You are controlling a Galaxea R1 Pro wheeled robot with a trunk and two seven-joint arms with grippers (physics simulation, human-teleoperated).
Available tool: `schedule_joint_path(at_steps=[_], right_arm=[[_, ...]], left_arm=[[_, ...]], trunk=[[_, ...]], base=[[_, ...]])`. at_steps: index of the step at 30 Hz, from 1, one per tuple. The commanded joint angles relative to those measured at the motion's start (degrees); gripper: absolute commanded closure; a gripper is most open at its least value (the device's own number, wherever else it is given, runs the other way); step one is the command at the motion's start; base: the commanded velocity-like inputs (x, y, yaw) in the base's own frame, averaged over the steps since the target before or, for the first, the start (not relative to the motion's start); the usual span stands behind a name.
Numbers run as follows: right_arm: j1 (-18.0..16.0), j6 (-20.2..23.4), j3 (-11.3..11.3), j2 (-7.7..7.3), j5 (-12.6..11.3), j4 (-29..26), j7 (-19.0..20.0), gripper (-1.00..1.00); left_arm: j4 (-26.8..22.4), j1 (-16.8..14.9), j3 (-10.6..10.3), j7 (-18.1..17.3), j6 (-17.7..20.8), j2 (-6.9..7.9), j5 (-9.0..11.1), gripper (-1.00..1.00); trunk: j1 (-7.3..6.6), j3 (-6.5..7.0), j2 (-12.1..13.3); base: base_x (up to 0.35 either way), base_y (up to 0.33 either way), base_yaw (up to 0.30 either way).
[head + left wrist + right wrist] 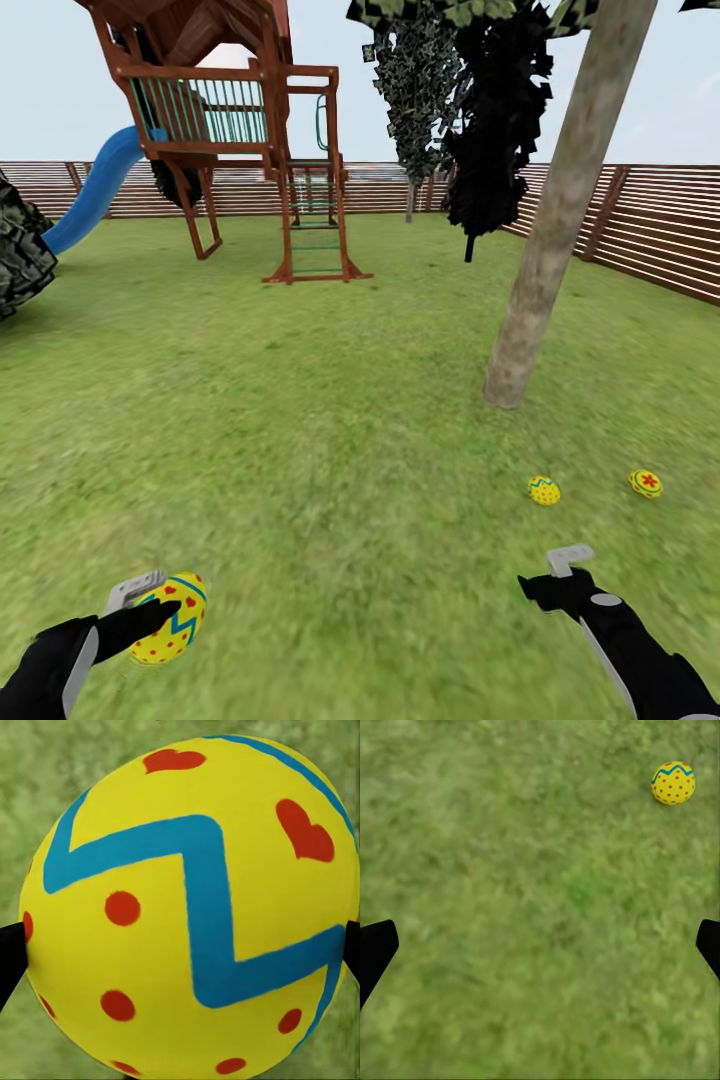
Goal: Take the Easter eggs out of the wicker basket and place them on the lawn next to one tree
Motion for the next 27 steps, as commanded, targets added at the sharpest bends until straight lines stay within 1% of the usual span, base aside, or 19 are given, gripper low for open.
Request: schedule_joint_path(at_steps=[1, 2, 3, 6, 12, 13, 15, 16, 19, 27], right_arm=[[-0.02, 0.33, 0.05, -0.05, 0.50, -0.10, 0.16, -1.00], [-0.02, 0.33, 0.07, -0.05, 0.57, -0.05, 0.15, -1.00], [-0.02, 0.29, 0.10, -0.02, 0.64, 0.09, 0.14, -1.00], [-0.02, 0.17, 0.35, 0.33, 0.74, 0.88, 0.08, -1.00], [-0.02, 0.19, 0.31, 0.42, 0.68, 1.35, 0.05, -1.00], [-0.02, 0.17, 0.35, 0.44, 0.70, 1.42, 0.05, -1.00], [-0.02, 0.16, 0.42, 0.48, 0.76, 1.47, 0.05, -1.00], [-0.02, 0.16, 0.36, 0.44, 0.71, 1.48, 0.05, -1.00], [-0.02, 0.16, 0.15, 0.35, 0.58, 1.33, 0.05, -1.00], [-0.02, 0.16, 0.20, 0.41, 0.42, 1.29, 0.04, -1.00]], left_arm=[[-0.05, -0.05, 0.23, -0.39, 0.35, -0.51, -0.20, 1.00], [-0.03, -0.05, 0.21, -0.37, 0.34, -1.21, -0.25, 1.00], [0.01, -0.05, 0.17, -0.33, 0.34, -1.58, -0.33, 1.00], [0.02, -0.05, 0.28, -0.31, 0.34, -1.67, -0.33, 1.00], [-0.05, -0.05, 0.11, -0.30, 0.38, -2.06, -0.32, 1.00], [-0.32, -0.05, 0.04, -0.28, 0.41, -2.46, -0.23, 1.00], [-0.89, -0.10, -0.02, -0.23, 0.30, -3.84, -0.13, 1.00], [-1.04, -0.15, -0.03, -0.22, 0.26, -4.22, -0.15, 1.00], [-1.18, -0.40, -0.04, -0.26, 0.11, -4.46, -0.20, 1.00], [-0.72, -0.49, 0.17, -0.30, 0.17, -4.27, -0.26, 1.00]], trunk=[[0.05, -0.08, -0.06], [0.05, -0.08, -0.06], [0.05, -0.08, -0.06], [0.05, -0.08, -0.06], [0.05, -0.08, -0.06], [0.05, -0.08, -0.06], [0.05, -0.08, -0.06], [0.05, -0.08, -0.06], [0.05, -0.08, -0.06], [0.05, -0.08, -0.06]], base=[[0.343, 0.000, 0.000], [0.343, 0.000, 0.000], [0.343, 0.000, 0.000], [0.343, 0.000, 0.000], [0.343, 0.000, 0.000], [0.343, 0.000, 0.000], [0.343, 0.000, 0.000], [0.343, 0.000, 0.000], [0.343, 0.000, 0.000], [0.343, 0.000, 0.000]])
